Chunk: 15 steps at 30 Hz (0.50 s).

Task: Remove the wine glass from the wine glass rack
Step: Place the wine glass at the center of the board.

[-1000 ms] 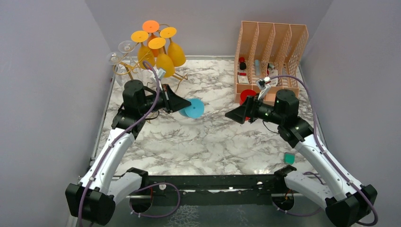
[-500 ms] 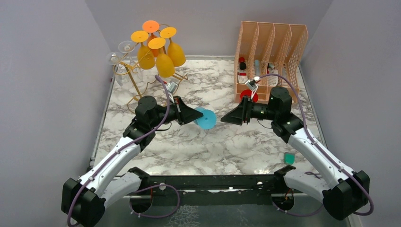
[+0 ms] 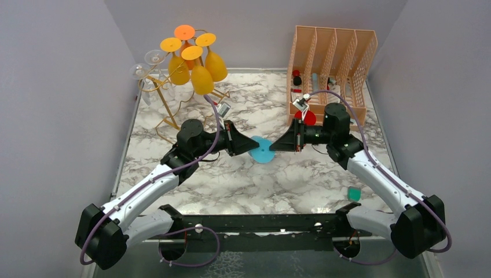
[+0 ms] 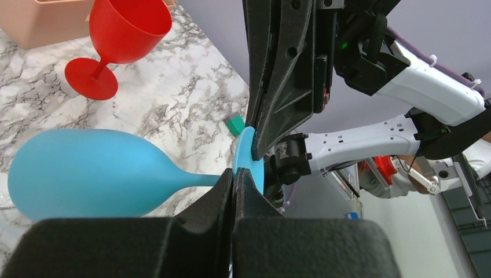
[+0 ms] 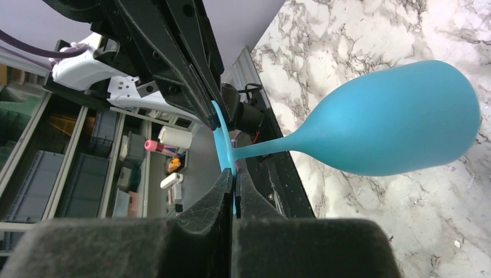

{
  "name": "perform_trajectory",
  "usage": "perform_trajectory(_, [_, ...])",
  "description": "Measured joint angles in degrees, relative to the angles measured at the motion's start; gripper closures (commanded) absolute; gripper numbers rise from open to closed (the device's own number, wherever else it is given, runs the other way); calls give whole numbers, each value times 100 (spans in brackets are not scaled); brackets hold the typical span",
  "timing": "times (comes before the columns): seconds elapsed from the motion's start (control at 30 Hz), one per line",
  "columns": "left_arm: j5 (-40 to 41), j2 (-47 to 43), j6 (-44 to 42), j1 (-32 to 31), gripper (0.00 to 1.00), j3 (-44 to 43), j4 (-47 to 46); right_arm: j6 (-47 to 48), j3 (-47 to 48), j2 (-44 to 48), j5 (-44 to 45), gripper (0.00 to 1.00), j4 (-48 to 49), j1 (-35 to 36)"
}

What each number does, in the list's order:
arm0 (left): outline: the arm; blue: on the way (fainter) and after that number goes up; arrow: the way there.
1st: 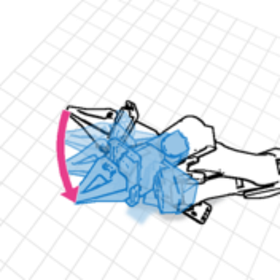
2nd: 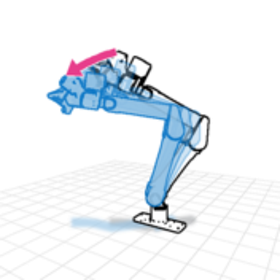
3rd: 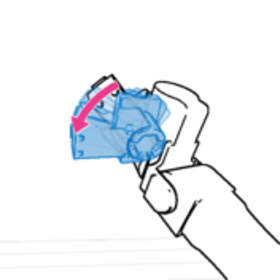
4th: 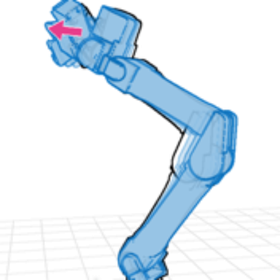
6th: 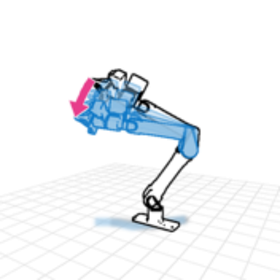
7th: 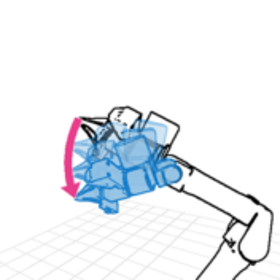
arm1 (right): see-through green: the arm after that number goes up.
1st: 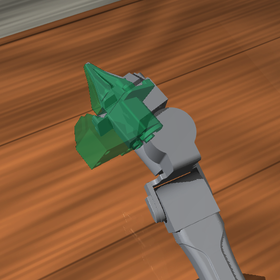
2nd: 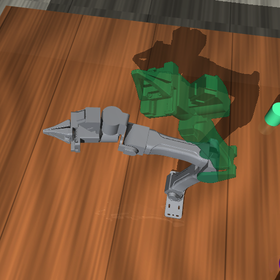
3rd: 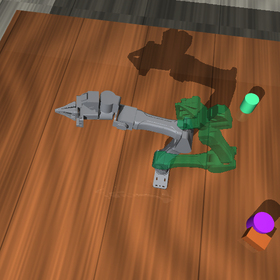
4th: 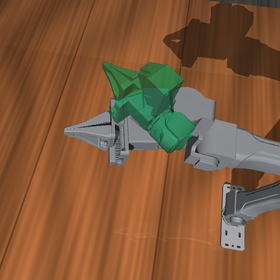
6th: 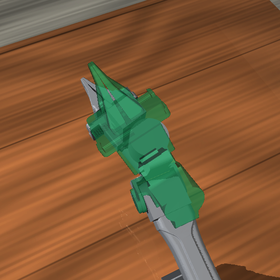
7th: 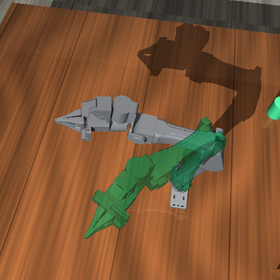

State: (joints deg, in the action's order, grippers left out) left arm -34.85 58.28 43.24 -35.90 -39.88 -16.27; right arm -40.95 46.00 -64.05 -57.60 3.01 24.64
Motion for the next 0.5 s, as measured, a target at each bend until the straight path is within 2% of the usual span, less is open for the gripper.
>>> perform_trajectory(0.1, [-2,2,17,2,67,0,4,-4,-11,-17,-39,99,70,-2])
perform_trajectory(0.2, [-22,4,9,-2,45,2,-11,-35,-28,-13,-50,99,129,2])
perform_trajectory(0.23, [-26,2,-7,-9,40,4,9,-39,-46,-2,-50,99,153,4])
perform_trajectory(0.3, [-44,-4,-33,-20,37,7,103,-35,-76,24,-46,99,162,4])
perform_trajectory(0.37, [-96,-52,-92,-20,39,59,267,-4,-94,52,-37,99,153,4])
perform_trajectory(0.5, [-264,-138,-85,-24,57,225,437,52,-109,120,-22,99,164,4])
